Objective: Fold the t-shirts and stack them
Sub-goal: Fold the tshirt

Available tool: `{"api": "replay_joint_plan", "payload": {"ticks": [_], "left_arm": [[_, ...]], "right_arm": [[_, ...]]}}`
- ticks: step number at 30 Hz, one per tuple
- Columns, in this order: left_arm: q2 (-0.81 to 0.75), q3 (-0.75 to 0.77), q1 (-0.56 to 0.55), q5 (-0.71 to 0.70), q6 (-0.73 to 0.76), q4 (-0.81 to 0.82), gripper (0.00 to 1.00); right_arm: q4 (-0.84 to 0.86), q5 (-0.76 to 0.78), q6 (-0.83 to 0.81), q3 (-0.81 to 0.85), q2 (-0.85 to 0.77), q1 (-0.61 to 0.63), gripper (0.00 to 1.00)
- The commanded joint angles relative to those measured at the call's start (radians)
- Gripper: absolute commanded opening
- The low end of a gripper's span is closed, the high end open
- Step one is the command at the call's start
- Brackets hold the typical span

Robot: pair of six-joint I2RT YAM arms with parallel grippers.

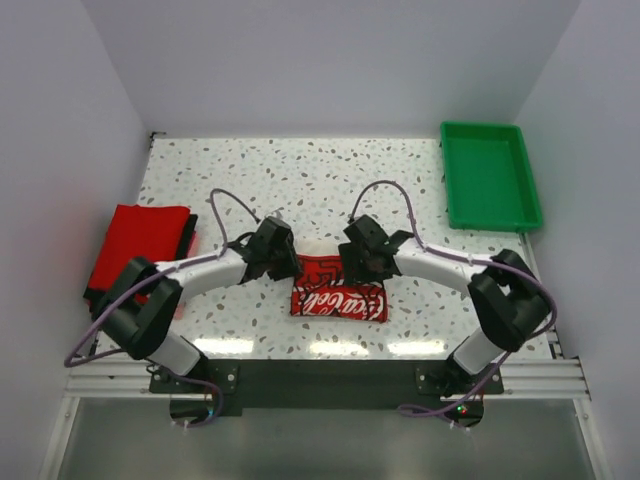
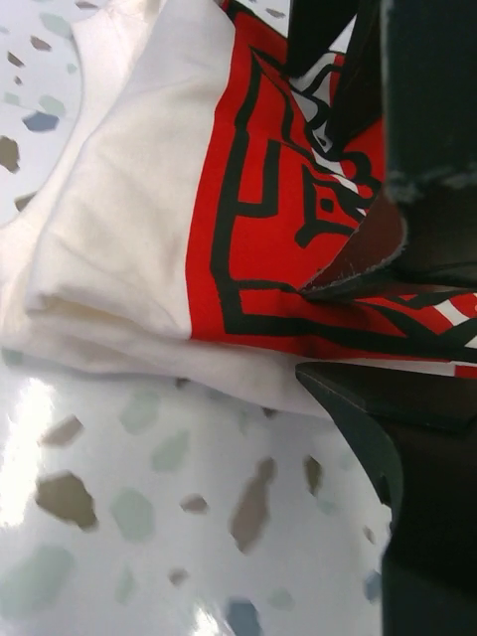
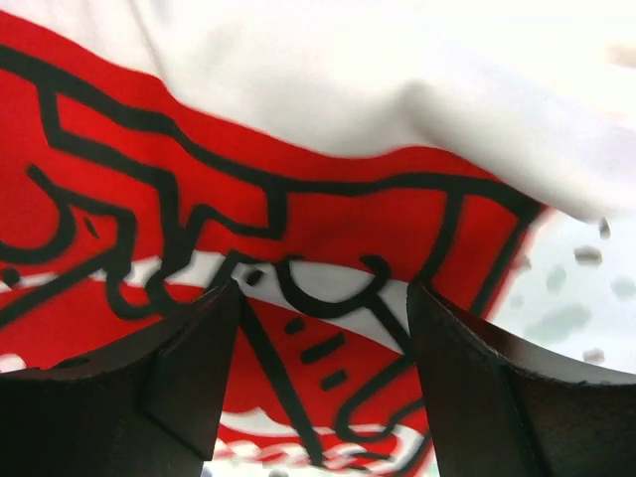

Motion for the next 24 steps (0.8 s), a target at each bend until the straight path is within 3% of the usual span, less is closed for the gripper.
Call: {"api": "replay_joint_plan", "payload": {"ticks": [1, 8, 14, 24], "left_arm": [[-0.155, -0.04, 0.006, -0.096, -0.016, -0.08, 0.38], [-0.14, 0.072, 0.034, -0.112, 0.07, -0.152, 0.44], [-0.022, 0.176, 0.083, -0.066, 0.117, -0.138, 0.44], [0.122, 0.247, 0.112, -0.016, 0.129, -0.1, 0.43]], "right_arm": [[-0.034, -0.029, 0.054, -0.03, -0.161, -0.002, 0.72], [-0.139, 0.096, 0.022, 0.076, -0.284, -0.045, 0.75], [-0.096, 0.002, -0.004, 0.069, -0.208, -0.187, 0.73], [-0.027, -0.079, -0.003, 0.079, -0.097, -0.217, 0.65]]}}
